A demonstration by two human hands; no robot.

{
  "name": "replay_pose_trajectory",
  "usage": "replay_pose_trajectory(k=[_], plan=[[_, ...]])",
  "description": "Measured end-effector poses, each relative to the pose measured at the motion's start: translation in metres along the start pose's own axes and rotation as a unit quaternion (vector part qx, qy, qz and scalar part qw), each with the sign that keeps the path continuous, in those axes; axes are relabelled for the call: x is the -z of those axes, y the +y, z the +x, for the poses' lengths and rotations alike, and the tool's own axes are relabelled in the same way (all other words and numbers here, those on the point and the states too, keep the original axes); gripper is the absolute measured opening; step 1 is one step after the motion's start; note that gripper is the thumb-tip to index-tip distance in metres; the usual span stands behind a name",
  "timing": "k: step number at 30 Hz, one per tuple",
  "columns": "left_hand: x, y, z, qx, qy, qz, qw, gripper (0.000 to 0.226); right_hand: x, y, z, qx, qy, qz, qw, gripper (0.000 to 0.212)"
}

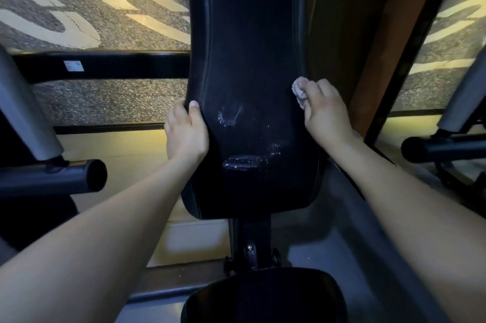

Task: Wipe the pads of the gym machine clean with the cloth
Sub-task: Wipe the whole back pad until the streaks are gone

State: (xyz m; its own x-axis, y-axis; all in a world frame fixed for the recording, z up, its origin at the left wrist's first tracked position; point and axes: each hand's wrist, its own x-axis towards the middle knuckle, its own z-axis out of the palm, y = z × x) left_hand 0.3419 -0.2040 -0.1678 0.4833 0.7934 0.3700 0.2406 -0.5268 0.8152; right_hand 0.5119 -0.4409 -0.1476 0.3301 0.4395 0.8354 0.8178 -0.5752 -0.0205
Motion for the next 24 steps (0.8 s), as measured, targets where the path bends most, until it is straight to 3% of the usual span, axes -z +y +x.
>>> replay_pose_trajectory(k=[4,8,14,19,22,24], plan=[[-0.011,-0.006,-0.009,-0.009,0.063,0.046,0.997,0.058,-0.007,-0.001,-0.066,0.003,0.017,0.018,1.0,0.045],[-0.02,-0.011,-0.011,-0.014,0.081,0.05,0.995,0.055,-0.004,0.016,-0.048,0.061,-0.03,0.008,0.998,0.044],[-0.017,-0.01,-0.013,-0.024,0.072,0.032,0.997,0.056,-0.008,0.011,-0.021,-0.137,-0.005,0.125,0.983,0.017],[-0.019,-0.008,-0.014,-0.015,0.08,0.038,0.996,0.059,-0.01,0.007,-0.091,-0.263,-0.016,0.108,0.959,0.022],[-0.022,-0.009,-0.015,-0.016,0.093,0.047,0.994,0.058,-0.01,0.004,-0.103,-0.282,-0.019,0.079,0.956,0.023],[-0.022,-0.008,-0.015,-0.014,0.095,0.049,0.994,0.058,-0.008,0.008,-0.075,-0.247,-0.016,0.059,0.967,0.025]])
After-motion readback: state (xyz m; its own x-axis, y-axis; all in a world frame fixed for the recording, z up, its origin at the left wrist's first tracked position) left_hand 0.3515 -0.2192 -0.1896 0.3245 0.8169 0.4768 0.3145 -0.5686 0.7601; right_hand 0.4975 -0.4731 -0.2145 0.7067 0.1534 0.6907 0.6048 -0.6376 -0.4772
